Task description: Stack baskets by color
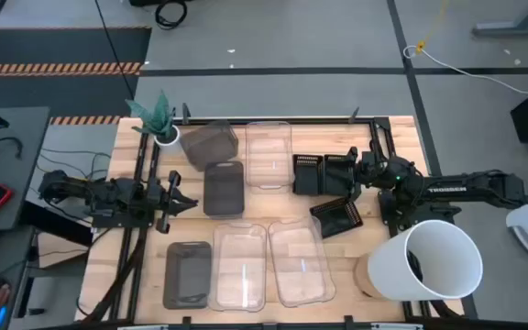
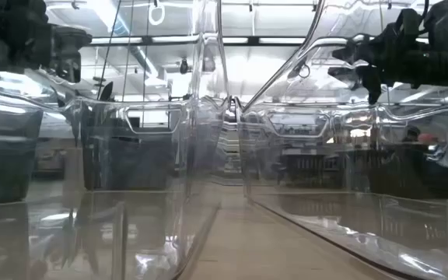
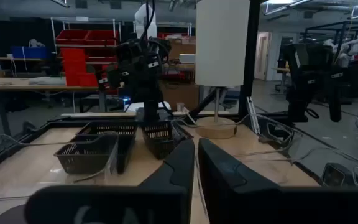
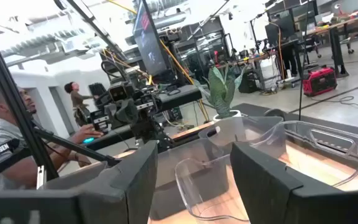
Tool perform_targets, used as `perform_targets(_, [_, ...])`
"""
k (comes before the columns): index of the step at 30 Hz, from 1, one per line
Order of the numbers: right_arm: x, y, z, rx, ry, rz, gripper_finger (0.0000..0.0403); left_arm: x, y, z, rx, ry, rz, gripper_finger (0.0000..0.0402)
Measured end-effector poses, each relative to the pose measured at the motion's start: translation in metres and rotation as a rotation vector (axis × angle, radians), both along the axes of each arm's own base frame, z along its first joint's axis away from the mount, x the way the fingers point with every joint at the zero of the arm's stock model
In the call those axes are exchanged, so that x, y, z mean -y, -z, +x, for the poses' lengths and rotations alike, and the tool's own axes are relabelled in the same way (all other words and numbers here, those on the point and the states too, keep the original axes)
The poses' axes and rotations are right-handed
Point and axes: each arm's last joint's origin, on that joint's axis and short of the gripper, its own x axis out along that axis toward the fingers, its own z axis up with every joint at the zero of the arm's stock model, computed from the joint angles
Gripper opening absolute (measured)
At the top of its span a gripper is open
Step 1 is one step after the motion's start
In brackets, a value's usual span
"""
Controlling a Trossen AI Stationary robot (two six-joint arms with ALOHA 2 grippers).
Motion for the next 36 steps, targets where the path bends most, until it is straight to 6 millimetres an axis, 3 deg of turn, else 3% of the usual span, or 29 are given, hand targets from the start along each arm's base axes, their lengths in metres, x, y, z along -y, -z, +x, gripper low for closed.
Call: perform_targets(36, [0.0,0.0,0.0,0.0,0.0,0.0,0.0209,0.0,0.0,0.0,0.0,0.0,0.0,0.0028])
